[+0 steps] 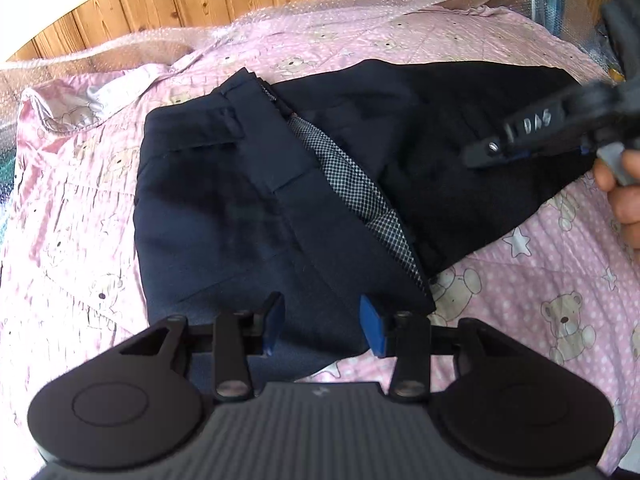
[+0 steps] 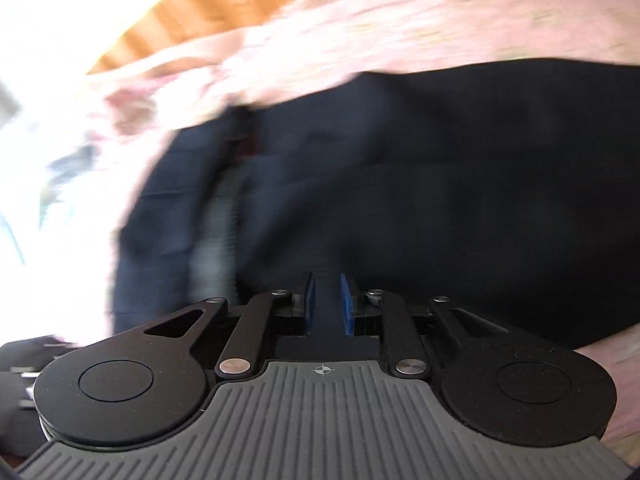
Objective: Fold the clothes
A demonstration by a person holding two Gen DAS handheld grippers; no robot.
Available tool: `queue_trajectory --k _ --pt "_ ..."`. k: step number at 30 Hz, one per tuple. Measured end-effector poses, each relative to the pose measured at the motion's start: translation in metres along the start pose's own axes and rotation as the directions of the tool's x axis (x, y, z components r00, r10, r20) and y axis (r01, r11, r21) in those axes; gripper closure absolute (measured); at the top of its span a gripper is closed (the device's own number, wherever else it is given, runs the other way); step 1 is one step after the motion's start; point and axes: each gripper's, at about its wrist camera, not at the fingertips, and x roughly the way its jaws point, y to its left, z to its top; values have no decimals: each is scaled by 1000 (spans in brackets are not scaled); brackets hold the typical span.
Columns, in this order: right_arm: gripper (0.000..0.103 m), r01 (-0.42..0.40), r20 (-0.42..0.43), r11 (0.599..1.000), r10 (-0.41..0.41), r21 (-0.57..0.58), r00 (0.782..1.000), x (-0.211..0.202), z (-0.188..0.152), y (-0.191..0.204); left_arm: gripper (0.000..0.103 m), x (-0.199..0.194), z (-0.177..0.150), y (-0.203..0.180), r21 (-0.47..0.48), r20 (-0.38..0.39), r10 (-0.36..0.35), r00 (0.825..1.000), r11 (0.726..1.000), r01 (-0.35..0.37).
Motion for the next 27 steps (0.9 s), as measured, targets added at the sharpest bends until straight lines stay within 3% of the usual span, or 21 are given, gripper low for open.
queue_trajectory --k 1,4,5,7,8,16,20,23,27 --pt "90 44 -2 999 -44 -14 999 5 -2 -8 61 1 1 -1 -3 -1 3 1000 1000 -3" --pt "88 25 -13 996 -26 -80 1000 3 -3 -16 61 3 7 -6 -6 -5 5 1000 1000 -5" --pt "85 43 -11 994 -45 -97 999 -4 0 -15 61 4 9 -10 -5 -8 9 1000 1000 -9" --pt "64 65 48 991 -60 -113 997 -23 4 -20 61 6 14 -17 -3 -13 16 1000 1000 -16" --pt "61 83 71 991 -76 -107 995 -31 7 -26 61 6 17 -20 -2 -15 20 1000 1000 -20" --pt "60 195 81 980 -191 -44 978 -26 19 -95 60 14 38 -49 8 -36 49 998 999 -49" --pt "58 148 61 975 -139 -168 988 -20 22 -106 58 38 34 -59 -13 -125 69 990 997 -71" --pt "59 151 59 967 -142 -207 988 -28 34 -109 57 36 35 -61 -48 -132 107 986 992 -114" --pt "58 208 162 973 -190 -101 968 -60 34 -133 58 17 50 -69 -85 -49 122 991 988 -126"
